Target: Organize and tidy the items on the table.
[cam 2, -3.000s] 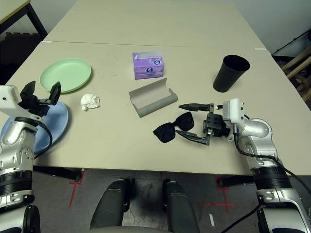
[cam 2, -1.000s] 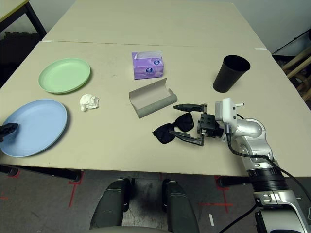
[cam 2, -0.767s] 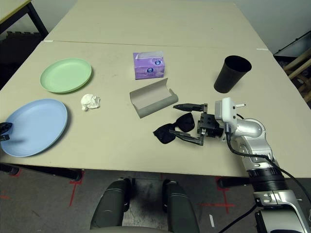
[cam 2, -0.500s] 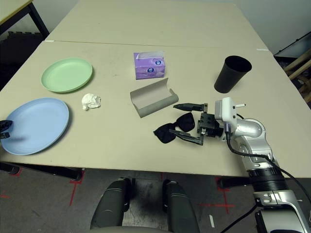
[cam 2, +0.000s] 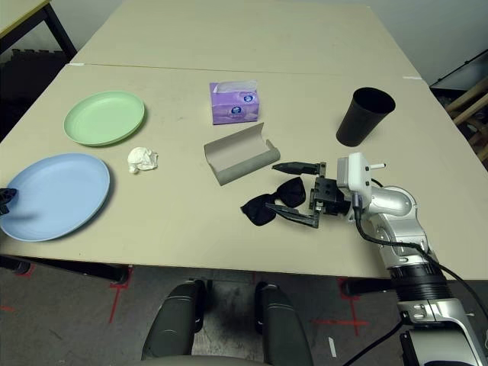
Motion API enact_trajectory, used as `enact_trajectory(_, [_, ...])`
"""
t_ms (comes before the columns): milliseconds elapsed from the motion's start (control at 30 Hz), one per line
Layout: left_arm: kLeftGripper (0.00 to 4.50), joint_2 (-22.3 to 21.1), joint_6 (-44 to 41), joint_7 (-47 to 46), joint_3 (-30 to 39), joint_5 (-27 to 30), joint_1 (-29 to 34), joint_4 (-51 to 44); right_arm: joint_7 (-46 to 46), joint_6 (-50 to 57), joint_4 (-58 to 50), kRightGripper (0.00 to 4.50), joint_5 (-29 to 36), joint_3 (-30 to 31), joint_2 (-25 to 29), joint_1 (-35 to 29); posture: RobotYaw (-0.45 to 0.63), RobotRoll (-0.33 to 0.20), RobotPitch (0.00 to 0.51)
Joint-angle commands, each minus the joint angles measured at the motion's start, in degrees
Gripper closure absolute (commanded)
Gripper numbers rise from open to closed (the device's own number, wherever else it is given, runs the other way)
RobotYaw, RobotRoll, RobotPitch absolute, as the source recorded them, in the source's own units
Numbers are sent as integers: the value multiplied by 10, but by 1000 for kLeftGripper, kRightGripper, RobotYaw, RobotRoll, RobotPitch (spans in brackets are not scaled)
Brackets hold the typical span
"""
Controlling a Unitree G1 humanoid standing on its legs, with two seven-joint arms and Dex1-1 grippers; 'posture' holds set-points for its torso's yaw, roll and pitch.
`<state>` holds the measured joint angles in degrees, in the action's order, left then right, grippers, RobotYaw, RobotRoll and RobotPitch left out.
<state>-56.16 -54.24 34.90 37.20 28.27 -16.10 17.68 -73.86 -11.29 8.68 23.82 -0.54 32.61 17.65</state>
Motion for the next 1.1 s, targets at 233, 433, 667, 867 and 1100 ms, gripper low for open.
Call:
enact_trajectory(233, [4451, -3, 54, -38, -73, -36, -162, 85, 3, 4, -14, 0, -4, 9, -2, -2, 212, 0, 168])
enact_trajectory(433, [4451, 12, 154, -55, -135, -88, -296, 256, 6, 9, -23, 0, -2, 12, -4, -7, 204, 0, 173])
enact_trajectory(667, [4451, 64, 262, -105, -145, -113, -410, 402, 40, 16, -24, 0, 3, -4, -12, -6, 198, 0, 172])
enact_trajectory(867, [4451, 104, 302, -126, -145, -114, -453, 455, 71, 18, -22, 0, 5, -19, -13, -8, 183, 0, 168])
enact_trajectory(1100, [4451, 127, 347, -169, -136, -114, -479, 490, 79, 23, -48, 0, 8, -20, -10, -26, 175, 0, 166])
